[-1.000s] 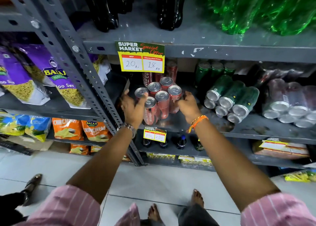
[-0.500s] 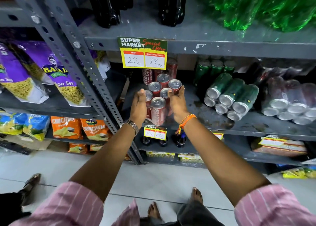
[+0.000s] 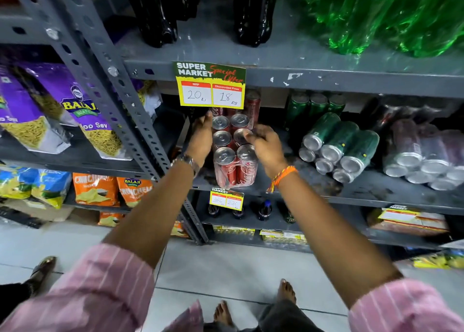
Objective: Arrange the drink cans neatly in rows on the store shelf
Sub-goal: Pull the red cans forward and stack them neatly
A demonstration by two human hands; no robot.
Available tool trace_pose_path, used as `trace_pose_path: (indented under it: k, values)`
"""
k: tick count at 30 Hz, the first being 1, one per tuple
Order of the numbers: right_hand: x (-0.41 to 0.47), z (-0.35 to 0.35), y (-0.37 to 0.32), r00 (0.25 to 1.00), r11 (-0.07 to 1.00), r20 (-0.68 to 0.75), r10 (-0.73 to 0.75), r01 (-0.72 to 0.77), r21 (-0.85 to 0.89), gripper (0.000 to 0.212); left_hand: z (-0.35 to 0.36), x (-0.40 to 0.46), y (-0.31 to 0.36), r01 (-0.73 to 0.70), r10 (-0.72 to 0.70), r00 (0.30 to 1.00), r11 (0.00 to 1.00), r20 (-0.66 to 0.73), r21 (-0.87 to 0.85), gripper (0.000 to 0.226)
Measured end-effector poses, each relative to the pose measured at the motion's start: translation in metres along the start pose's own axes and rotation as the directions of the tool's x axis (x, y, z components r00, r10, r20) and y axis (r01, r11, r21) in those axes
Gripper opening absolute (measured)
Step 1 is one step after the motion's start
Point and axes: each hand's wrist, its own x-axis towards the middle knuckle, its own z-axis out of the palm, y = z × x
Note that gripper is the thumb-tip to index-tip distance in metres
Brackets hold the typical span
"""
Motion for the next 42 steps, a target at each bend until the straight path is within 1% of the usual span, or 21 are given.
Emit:
trace_pose_path:
  k: [1, 3, 5, 6, 7, 10, 12, 14, 17, 19, 21, 24, 27, 29, 31, 33, 35, 37, 38, 40, 42]
  values:
    - [-0.014, 0.005, 0.008, 0.995, 1.000, -0.095, -0.010, 0.012, 0.026, 0.049, 0.001, 0.012, 0.002, -0.023, 0.023, 1.000, 1.000, 0.019, 0.015, 0.083]
    - [-0.040, 0.018, 0.027, 0.975, 0.996, -0.213, -0.067, 0.076, 0.034, 0.057, 0.006, 0.023, 0.007, -0.038, 0.035, 0.998, 0.998, 0.061, 0.054, 0.079]
    - [-0.056, 0.029, 0.040, 0.959, 0.986, -0.232, -0.165, 0.161, -0.034, 0.057, 0.011, 0.026, 0.006, -0.061, 0.052, 0.992, 0.995, 0.113, 0.079, 0.068]
    - [-0.059, 0.032, 0.041, 0.951, 0.981, -0.239, -0.194, 0.184, -0.065, 0.055, 0.012, 0.030, 0.001, -0.050, 0.041, 0.993, 0.995, 0.108, 0.085, 0.065]
    - [-0.061, 0.032, 0.039, 0.946, 0.977, -0.245, -0.213, 0.199, -0.082, 0.053, 0.011, 0.035, -0.005, -0.058, 0.049, 0.994, 0.995, 0.102, 0.085, 0.068]
    - [-0.057, 0.024, 0.035, 0.933, 0.974, -0.284, -0.222, 0.197, -0.114, 0.049, 0.006, 0.071, -0.040, -0.013, 0.011, 1.000, 0.997, 0.024, 0.075, 0.090]
    - [-0.050, 0.013, 0.033, 0.931, 0.973, -0.289, -0.221, 0.192, -0.125, 0.046, -0.001, 0.063, -0.044, 0.026, -0.025, 1.000, 0.995, -0.011, 0.096, 0.093]
    - [-0.035, -0.001, 0.030, 0.952, 0.981, -0.235, -0.196, 0.187, -0.058, 0.043, -0.008, 0.034, -0.038, 0.034, -0.031, 0.998, 0.997, -0.046, 0.070, 0.082]
    - [-0.005, -0.017, 0.023, 0.989, 0.990, -0.040, -0.141, 0.142, 0.021, 0.043, -0.016, 0.001, -0.048, 0.044, -0.041, 0.996, 0.998, -0.074, 0.041, 0.055]
    - [0.011, -0.023, 0.022, 0.987, 0.989, 0.064, -0.150, 0.149, 0.020, 0.046, -0.017, -0.018, -0.057, -0.012, 0.012, 0.995, 1.000, -0.097, 0.000, 0.043]
    - [0.020, -0.023, 0.019, 0.975, 0.986, 0.147, -0.167, 0.165, 0.027, 0.039, -0.016, -0.035, -0.061, -0.069, 0.068, 0.993, 0.997, -0.101, -0.015, 0.034]
    - [0.021, -0.020, 0.010, 0.964, 0.986, 0.211, -0.164, 0.158, 0.045, 0.032, -0.017, -0.049, -0.065, -0.068, 0.068, 0.993, 0.998, -0.096, 0.012, 0.053]
    - [0.022, -0.019, 0.009, 0.960, 0.987, 0.230, -0.160, 0.150, 0.060, 0.033, -0.020, -0.055, -0.067, -0.095, 0.098, 0.991, 0.995, -0.090, 0.033, 0.055]
    - [0.022, -0.020, 0.010, 0.961, 0.989, 0.232, -0.149, 0.139, 0.060, 0.032, -0.021, -0.056, -0.065, -0.062, 0.065, 0.995, 0.997, -0.070, 0.052, 0.061]
    - [0.020, -0.021, 0.009, 0.964, 0.991, 0.227, -0.136, 0.128, 0.050, 0.029, -0.017, -0.058, -0.062, -0.001, 0.009, 0.998, 0.991, -0.062, 0.130, 0.072]
    - [0.019, -0.027, 0.007, 0.977, 0.991, 0.165, -0.133, 0.128, 0.036, 0.029, -0.008, -0.062, -0.056, -0.015, 0.043, 0.989, 0.981, -0.139, 0.196, 0.074]
    - [0.017, -0.040, 0.003, 0.991, 0.991, 0.035, -0.129, 0.128, 0.026, 0.031, 0.004, -0.070, -0.043, -0.129, 0.183, 0.946, 0.970, -0.268, 0.207, 0.061]
    - [0.015, -0.065, 0.003, 0.979, 0.986, -0.117, -0.164, 0.167, 0.010, 0.031, 0.020, -0.077, -0.026, -0.247, 0.323, 0.884, 0.937, -0.338, 0.248, 0.047]
    - [0.013, -0.079, 0.004, 0.961, 0.980, -0.197, -0.192, 0.198, 0.007, 0.029, 0.032, -0.079, -0.019, -0.308, 0.396, 0.855, 0.908, -0.334, 0.285, 0.042]
    - [0.010, -0.108, 0.008, 0.901, 0.969, -0.376, -0.217, 0.246, 0.030, 0.020, 0.059, -0.082, -0.003, -0.417, 0.511, 0.815, 0.844, -0.272, 0.338, 0.040]
    - [0.004, -0.141, 0.011, 0.805, 0.954, -0.555, -0.210, 0.293, 0.065, 0.017, 0.095, -0.081, 0.010, -0.491, 0.560, 0.815, 0.804, -0.149, 0.336, 0.041]
